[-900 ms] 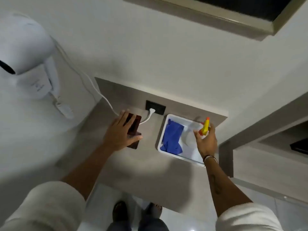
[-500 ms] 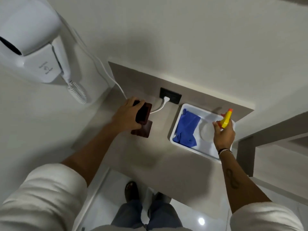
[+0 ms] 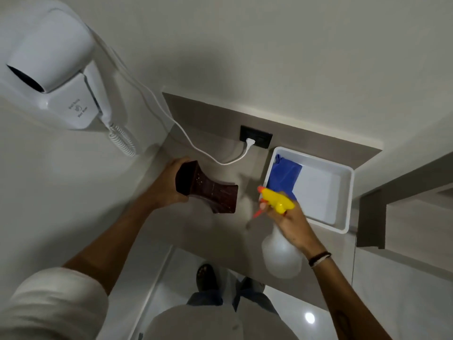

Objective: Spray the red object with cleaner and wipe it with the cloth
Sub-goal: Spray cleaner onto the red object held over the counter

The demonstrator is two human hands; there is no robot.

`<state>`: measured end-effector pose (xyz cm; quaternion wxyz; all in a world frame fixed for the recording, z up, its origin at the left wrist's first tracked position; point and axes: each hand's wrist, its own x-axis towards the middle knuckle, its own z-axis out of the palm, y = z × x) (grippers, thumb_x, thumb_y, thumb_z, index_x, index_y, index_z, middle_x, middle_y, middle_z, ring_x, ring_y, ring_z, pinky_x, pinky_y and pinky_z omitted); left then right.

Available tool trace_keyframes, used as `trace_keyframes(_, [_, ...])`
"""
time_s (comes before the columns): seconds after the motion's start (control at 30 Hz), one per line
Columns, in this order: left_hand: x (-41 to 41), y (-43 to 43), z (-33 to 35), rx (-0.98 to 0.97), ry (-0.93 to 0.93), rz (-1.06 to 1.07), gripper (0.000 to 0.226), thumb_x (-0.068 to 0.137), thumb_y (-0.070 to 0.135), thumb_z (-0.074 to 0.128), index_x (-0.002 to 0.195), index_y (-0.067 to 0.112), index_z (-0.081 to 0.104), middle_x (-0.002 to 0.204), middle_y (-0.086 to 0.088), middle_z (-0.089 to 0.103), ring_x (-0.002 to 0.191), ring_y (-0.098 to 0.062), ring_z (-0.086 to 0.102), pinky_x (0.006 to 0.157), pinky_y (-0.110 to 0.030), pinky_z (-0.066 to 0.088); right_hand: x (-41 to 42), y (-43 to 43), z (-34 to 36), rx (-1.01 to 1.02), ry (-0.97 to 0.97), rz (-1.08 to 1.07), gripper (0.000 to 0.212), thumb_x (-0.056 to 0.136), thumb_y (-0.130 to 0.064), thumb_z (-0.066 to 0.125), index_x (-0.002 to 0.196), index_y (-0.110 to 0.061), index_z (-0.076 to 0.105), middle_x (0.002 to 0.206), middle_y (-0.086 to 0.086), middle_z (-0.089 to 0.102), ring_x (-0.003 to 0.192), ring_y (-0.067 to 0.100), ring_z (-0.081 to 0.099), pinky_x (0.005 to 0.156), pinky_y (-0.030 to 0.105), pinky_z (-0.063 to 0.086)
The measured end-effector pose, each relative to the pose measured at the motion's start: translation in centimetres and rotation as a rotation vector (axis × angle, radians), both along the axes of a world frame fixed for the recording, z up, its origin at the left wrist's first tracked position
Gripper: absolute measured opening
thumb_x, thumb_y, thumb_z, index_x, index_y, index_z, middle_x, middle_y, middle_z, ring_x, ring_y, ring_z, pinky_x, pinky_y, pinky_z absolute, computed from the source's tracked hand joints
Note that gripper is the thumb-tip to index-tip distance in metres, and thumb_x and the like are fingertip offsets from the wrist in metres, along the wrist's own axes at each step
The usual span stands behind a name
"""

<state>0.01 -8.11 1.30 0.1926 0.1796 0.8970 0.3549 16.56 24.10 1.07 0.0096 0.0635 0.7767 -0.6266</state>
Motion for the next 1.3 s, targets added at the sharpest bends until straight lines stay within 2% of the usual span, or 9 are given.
trace_keyframes(0.1, [0.0, -0.7, 0.1, 0.005, -0.037, -0.013, 0.115, 0.061, -0.012, 0.089, 0.159, 0.012, 0.034, 0.157, -0.013, 0.037, 0.141, -0.026, 0.044, 0.117, -0.039, 0.041, -0.8, -3.3, -0.5, -0.02, -0.078, 0.18, 0.05, 0.103, 0.005, 0.061, 0.145, -0.023, 0.059, 0.106, 0.003, 0.074, 0.094, 0.007, 0.074, 0.092, 0.017, 0.059])
trace_keyframes(0.2, [-0.1, -1.0, 0.2, 0.012, -0.047, -0.034, 0.114, 0.062, -0.011, 0.088, 0.16, 0.012, 0.034, 0.157, -0.013, 0.038, 0.142, -0.025, 0.044, 0.118, -0.039, 0.04, -2.5, -5.5, -0.9, 0.0, -0.108, 0.226, 0.035, 0.104, -0.014, 0.066, 0.138, -0.024, 0.069, 0.105, -0.006, 0.078, 0.103, 0.012, 0.075, 0.106, 0.03, 0.058])
trace_keyframes(0.33, [-0.2, -1.3, 0.1, 0.013, -0.051, -0.025, 0.113, 0.062, -0.011, 0.088, 0.159, 0.016, 0.036, 0.154, -0.01, 0.039, 0.139, -0.023, 0.045, 0.114, -0.035, 0.041, -4.7, -7.1, -0.7, 0.114, -0.15, 0.199, 0.04, 0.104, -0.035, 0.066, 0.144, -0.029, 0.066, 0.109, -0.005, 0.08, 0.097, 0.012, 0.076, 0.094, 0.034, 0.064])
trace_keyframes(0.5, [-0.6, -1.7, -0.2, 0.018, -0.054, -0.029, 0.111, 0.061, -0.009, 0.089, 0.156, 0.016, 0.039, 0.151, -0.01, 0.042, 0.139, -0.026, 0.046, 0.117, -0.043, 0.043, -6.1, -7.5, -0.5, 0.237, -0.173, 0.171, 0.041, 0.103, -0.045, 0.064, 0.133, -0.018, 0.073, 0.099, 0.006, 0.079, 0.091, 0.024, 0.076, 0.087, 0.049, 0.064])
trace_keyframes(0.83, [-1.0, -2.3, -0.8, 0.019, -0.036, -0.002, 0.111, 0.058, 0.005, 0.097, 0.153, 0.021, 0.044, 0.147, -0.006, 0.05, 0.135, -0.024, 0.052, 0.114, -0.049, 0.048, -6.0, -6.4, -0.5, 0.356, -0.195, 0.185, 0.037, 0.104, -0.045, 0.063, 0.115, -0.01, 0.072, 0.093, 0.005, 0.075, 0.086, 0.025, 0.072, 0.073, 0.036, 0.056])
trace_keyframes(0.93, [-1.1, -2.4, -0.8, 0.016, -0.057, 0.117, 0.097, 0.061, 0.027, 0.101, 0.144, 0.025, 0.052, 0.133, 0.003, 0.064, 0.118, -0.011, 0.064, 0.097, -0.03, 0.054, -5.8, -6.0, -0.8, 0.382, -0.229, 0.173, 0.038, 0.104, -0.046, 0.064, 0.108, -0.009, 0.071, 0.092, 0.011, 0.077, 0.081, 0.029, 0.074, 0.075, 0.047, 0.062])
trace_keyframes(1.07, [-0.8, -1.7, -0.1, -0.012, -0.105, 0.309, 0.064, 0.071, 0.054, 0.093, 0.121, 0.039, 0.057, 0.1, 0.028, 0.065, 0.086, 0.013, 0.061, 0.064, -0.006, 0.044, -5.2, -5.8, -0.9, 0.284, -0.263, 0.148, 0.039, 0.102, -0.05, 0.064, 0.13, -0.024, 0.07, 0.1, 0.007, 0.08, 0.076, 0.028, 0.078, 0.071, 0.047, 0.068])
trace_keyframes(1.17, [-0.9, -1.2, 0.5, 0.028, -0.169, 0.366, 0.054, 0.077, 0.061, 0.085, 0.118, 0.041, 0.057, 0.1, 0.025, 0.065, 0.088, 0.005, 0.065, 0.064, -0.013, 0.049, -5.1, -6.2, -0.8, 0.27, -0.274, 0.193, 0.033, 0.102, -0.05, 0.065, 0.126, -0.028, 0.069, 0.097, 0.007, 0.081, 0.072, 0.026, 0.078, 0.069, 0.038, 0.067])
trace_keyframes(1.3, [-1.1, -0.9, 0.4, 0.019, -0.205, 0.378, 0.047, 0.08, 0.067, 0.08, 0.114, 0.04, 0.061, 0.099, 0.019, 0.067, 0.096, -0.006, 0.068, 0.073, -0.024, 0.053, -5.1, -7.7, -0.4, 0.254, -0.256, 0.226, 0.03, 0.102, -0.044, 0.067, 0.12, -0.022, 0.073, 0.093, 0.006, 0.079, 0.08, 0.024, 0.077, 0.077, 0.05, 0.067])
